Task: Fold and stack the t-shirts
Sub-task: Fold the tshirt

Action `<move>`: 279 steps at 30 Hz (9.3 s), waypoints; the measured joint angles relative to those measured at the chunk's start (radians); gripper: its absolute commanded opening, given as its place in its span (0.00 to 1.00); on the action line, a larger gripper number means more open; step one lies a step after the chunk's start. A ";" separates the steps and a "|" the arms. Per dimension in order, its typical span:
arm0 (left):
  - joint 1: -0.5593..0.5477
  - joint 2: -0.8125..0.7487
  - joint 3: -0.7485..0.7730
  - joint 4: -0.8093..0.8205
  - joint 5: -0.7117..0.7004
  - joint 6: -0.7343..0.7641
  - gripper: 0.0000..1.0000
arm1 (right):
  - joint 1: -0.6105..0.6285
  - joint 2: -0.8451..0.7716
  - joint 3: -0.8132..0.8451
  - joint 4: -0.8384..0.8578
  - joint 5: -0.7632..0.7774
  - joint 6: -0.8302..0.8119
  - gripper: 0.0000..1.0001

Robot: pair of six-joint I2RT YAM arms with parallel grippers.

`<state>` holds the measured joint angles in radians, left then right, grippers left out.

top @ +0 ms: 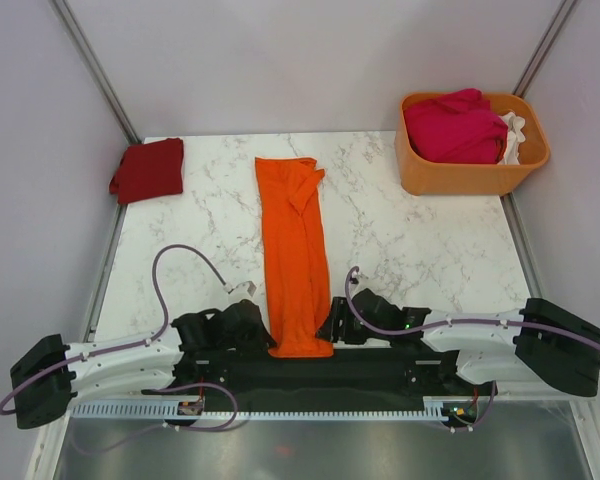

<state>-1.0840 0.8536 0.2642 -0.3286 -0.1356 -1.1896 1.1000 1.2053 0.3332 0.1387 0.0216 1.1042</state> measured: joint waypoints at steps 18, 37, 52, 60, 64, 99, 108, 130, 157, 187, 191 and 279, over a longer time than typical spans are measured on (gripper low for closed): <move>-0.007 -0.013 0.012 -0.150 0.042 -0.126 0.02 | 0.181 -0.027 -0.071 0.002 0.061 0.139 0.69; -0.007 0.016 0.054 -0.224 0.043 -0.127 0.02 | 0.201 -0.003 -0.063 -0.026 0.116 0.148 0.00; -0.016 0.037 0.557 -0.638 -0.087 -0.092 0.02 | 0.138 -0.132 0.342 -0.418 0.201 -0.051 0.00; 0.139 0.186 0.724 -0.692 -0.173 0.069 0.02 | -0.103 -0.018 0.489 -0.486 0.182 -0.240 0.00; 0.251 0.286 0.779 -0.669 -0.176 0.180 0.02 | -0.173 0.085 0.586 -0.498 0.156 -0.326 0.00; 0.800 1.225 1.452 -0.435 0.101 0.704 0.92 | -0.613 0.949 1.354 -0.576 -0.039 -0.560 0.95; 0.790 0.929 1.226 -0.441 0.058 0.710 0.84 | -0.614 0.588 1.021 -0.523 -0.077 -0.576 0.92; 0.662 0.470 0.416 -0.093 0.236 0.579 0.87 | -0.506 0.510 0.544 -0.178 -0.397 -0.442 0.76; 0.657 0.542 0.308 0.183 0.311 0.492 0.02 | -0.488 0.568 0.464 -0.011 -0.450 -0.401 0.00; 0.527 0.253 0.724 -0.411 0.267 0.406 0.02 | -0.366 0.132 0.668 -0.548 -0.189 -0.414 0.00; 0.552 0.378 0.853 -0.433 0.256 0.449 0.02 | -0.419 0.216 0.776 -0.592 -0.172 -0.459 0.00; 0.762 0.874 0.914 -0.167 0.428 0.680 0.83 | -0.835 1.311 1.609 -0.288 -0.826 -0.405 0.76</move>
<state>-0.3222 1.7271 1.1778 -0.4957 0.2928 -0.5098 0.2653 2.5164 1.9423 -0.1493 -0.8047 0.6991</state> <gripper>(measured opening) 0.758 0.528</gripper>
